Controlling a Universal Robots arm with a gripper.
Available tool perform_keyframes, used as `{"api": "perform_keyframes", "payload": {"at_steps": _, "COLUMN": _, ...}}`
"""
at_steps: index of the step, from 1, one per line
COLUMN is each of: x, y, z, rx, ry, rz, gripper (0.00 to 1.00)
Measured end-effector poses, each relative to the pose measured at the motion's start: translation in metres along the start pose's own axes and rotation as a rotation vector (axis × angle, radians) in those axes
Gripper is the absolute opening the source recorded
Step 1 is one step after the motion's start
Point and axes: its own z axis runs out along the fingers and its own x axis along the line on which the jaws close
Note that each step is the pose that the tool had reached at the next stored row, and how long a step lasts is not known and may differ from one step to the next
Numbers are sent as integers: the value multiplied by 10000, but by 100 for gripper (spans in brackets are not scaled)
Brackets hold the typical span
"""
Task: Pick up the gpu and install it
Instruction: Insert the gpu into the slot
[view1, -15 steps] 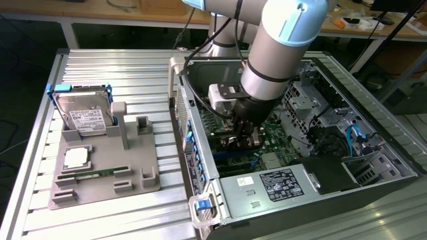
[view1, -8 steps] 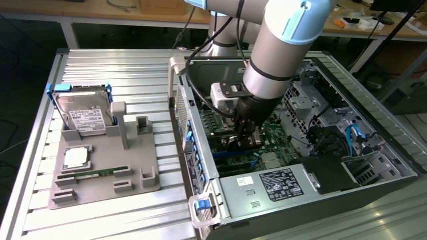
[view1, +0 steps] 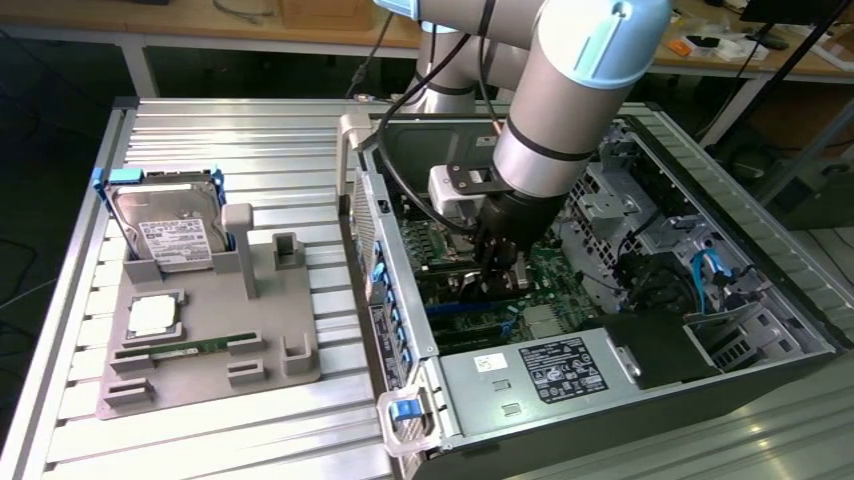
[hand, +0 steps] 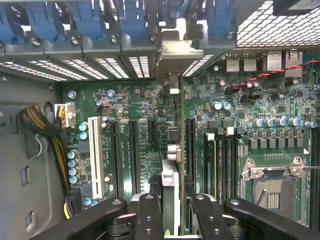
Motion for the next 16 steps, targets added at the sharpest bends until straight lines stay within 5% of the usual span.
{"api": "perform_keyframes", "payload": {"at_steps": 16, "x": 0, "y": 0, "z": 0, "rx": -4, "ry": 0, "rz": -259, "gripper": 27}}
